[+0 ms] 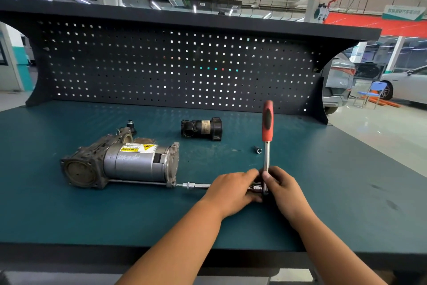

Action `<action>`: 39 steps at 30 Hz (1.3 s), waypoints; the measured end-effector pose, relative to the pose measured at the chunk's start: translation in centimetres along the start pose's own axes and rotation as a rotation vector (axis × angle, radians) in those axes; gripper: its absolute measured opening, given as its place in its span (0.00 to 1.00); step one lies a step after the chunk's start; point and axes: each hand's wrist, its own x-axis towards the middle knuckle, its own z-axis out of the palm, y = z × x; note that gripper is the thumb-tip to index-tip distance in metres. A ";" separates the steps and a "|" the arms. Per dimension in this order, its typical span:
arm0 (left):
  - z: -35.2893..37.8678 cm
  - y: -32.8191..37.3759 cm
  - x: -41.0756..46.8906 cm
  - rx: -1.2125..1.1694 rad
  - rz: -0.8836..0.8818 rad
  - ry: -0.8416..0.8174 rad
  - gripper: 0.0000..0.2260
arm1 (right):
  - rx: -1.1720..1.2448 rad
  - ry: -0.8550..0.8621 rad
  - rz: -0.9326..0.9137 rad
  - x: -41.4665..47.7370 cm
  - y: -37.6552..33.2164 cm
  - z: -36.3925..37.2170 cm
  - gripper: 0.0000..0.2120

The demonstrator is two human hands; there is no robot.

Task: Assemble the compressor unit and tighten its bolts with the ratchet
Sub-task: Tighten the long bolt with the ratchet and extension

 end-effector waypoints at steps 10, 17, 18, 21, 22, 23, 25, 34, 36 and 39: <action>0.2 0.0 0.3 0.035 -0.011 0.046 0.11 | 0.034 -0.120 -0.213 -1.3 -0.1 -1.0 0.09; -0.1 -0.1 -0.1 -0.049 -0.009 0.019 0.16 | -0.056 0.007 -0.045 -0.3 0.1 0.0 0.06; -0.1 0.0 -0.1 -0.067 -0.014 0.019 0.15 | -0.108 -0.003 -0.026 -0.1 0.2 -0.1 0.05; -0.2 0.2 -0.1 -0.037 -0.009 0.019 0.17 | -0.094 -0.052 0.006 0.0 0.3 -0.3 0.08; -0.1 0.2 -0.1 -0.017 -0.003 0.013 0.17 | -0.035 -0.071 0.003 -0.1 0.3 -0.4 0.08; 0.0 0.3 0.0 -0.002 -0.001 0.011 0.17 | 0.033 -0.088 -0.010 -0.3 0.3 -0.5 0.09; 0.2 0.1 0.1 0.007 -0.013 0.031 0.16 | 0.139 -0.102 -0.050 -0.7 0.2 -0.6 0.13; 0.2 -0.3 -0.1 -0.034 -0.018 0.006 0.16 | -0.101 0.039 -0.054 -0.4 -0.1 0.1 0.05; 0.1 -0.1 -0.1 -0.038 -0.001 0.016 0.15 | -0.177 0.033 0.014 -0.1 0.1 -0.1 0.04; 0.3 0.0 -0.1 -0.014 0.015 0.007 0.16 | -0.089 -0.010 0.008 -0.2 0.0 -0.4 0.04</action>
